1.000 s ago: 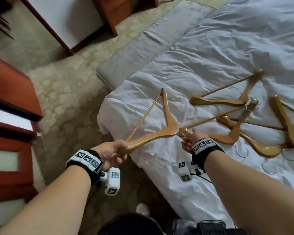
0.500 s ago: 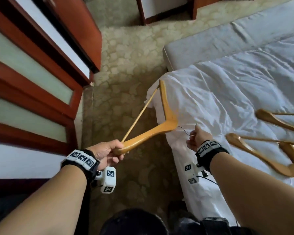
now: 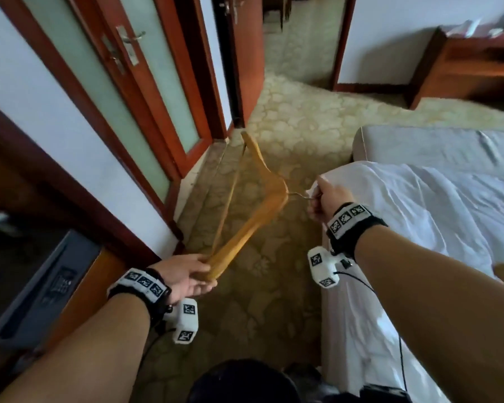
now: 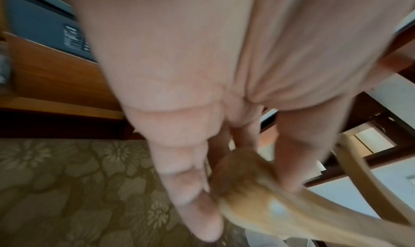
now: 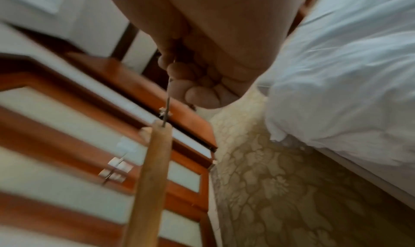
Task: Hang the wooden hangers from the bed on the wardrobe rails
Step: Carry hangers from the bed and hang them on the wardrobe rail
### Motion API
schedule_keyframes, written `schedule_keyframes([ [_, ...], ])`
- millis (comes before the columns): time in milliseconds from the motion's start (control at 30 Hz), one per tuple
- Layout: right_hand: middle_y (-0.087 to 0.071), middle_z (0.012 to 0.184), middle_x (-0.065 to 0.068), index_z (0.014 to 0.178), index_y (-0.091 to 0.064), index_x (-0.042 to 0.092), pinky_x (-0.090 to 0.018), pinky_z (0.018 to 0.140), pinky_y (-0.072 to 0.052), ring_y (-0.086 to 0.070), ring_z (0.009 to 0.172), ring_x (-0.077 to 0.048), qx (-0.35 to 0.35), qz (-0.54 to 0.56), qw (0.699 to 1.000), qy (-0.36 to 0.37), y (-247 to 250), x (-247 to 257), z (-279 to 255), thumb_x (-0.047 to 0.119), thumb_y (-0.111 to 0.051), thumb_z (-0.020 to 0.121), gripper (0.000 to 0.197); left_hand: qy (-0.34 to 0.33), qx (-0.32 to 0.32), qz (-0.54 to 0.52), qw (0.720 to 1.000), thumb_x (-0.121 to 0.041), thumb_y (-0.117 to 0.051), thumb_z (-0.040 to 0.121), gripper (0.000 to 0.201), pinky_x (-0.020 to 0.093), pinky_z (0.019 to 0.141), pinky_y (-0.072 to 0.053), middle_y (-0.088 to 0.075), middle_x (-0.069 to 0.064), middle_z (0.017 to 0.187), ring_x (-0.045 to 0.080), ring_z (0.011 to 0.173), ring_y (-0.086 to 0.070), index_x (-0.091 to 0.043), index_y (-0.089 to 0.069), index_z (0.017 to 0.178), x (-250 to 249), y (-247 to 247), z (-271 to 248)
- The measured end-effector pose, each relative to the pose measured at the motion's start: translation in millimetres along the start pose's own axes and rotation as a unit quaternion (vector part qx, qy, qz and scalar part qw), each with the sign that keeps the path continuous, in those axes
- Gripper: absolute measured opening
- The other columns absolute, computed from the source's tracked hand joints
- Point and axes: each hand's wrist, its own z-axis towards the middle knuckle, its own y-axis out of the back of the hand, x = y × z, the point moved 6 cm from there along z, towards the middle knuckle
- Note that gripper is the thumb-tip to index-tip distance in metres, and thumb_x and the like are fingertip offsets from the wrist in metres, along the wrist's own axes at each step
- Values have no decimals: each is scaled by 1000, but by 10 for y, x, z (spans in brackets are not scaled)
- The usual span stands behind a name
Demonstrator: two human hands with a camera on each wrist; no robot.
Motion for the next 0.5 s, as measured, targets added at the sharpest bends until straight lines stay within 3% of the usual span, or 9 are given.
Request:
schedule_keyframes([
  [133, -53, 55, -10, 66, -52, 10, -37, 59, -47, -50, 51, -24, 76, -130, 988, 48, -1130, 308, -564, 34, -41, 97, 40, 7, -87, 57, 995, -8, -61, 95, 33, 44, 77, -56, -66, 19, 109, 35, 93, -64, -10, -60, 128, 196, 601, -384],
  [200, -52, 56, -12, 66, -50, 10, -33, 52, -47, -50, 47, -24, 99, -158, 981, 45, -1594, 314, -829, 28, -41, 96, 35, -2, -131, 88, 987, -23, -79, 75, 55, 51, 83, -59, -67, 18, 116, 37, 101, -68, -11, -62, 126, 299, 981, -490],
  [267, -48, 51, -9, 64, -49, 12, -24, 43, -42, -47, 41, -22, 117, -174, 977, 31, -1979, 276, -1108, 28, -43, 94, 34, -10, -177, 101, 979, -33, -84, 61, 67, 55, 87, -58, -68, 20, 120, 40, 107, -68, -9, -66, 120, 437, 1405, -574],
  [333, -45, 47, -5, 60, -49, 14, -25, 45, -40, -45, 39, -21, 133, -181, 974, 31, -2271, 261, -1323, 29, -46, 91, 34, -11, -203, 116, 972, -37, -83, 63, 67, 52, 98, -54, -68, 19, 122, 39, 115, -65, -5, -66, 119, 533, 1677, -703],
  [433, -45, 48, -3, 59, -50, 15, -27, 48, -39, -44, 40, -20, 174, -199, 963, 60, -2719, 323, -1633, 30, -50, 92, 36, -16, -205, 109, 973, -43, -83, 58, 72, 50, 103, -51, -67, 19, 127, 37, 118, -64, -6, -69, 117, 571, 1877, -1054],
  [500, -44, 42, -4, 62, -50, 13, -24, 44, -39, -45, 40, -21, 204, -238, 946, 84, -2994, 387, -1826, 27, -49, 94, 35, -15, -194, 100, 976, -43, -78, 77, 65, 47, 106, -47, -62, 20, 135, 39, 127, -57, -5, -64, 127, 561, 1923, -1307],
])
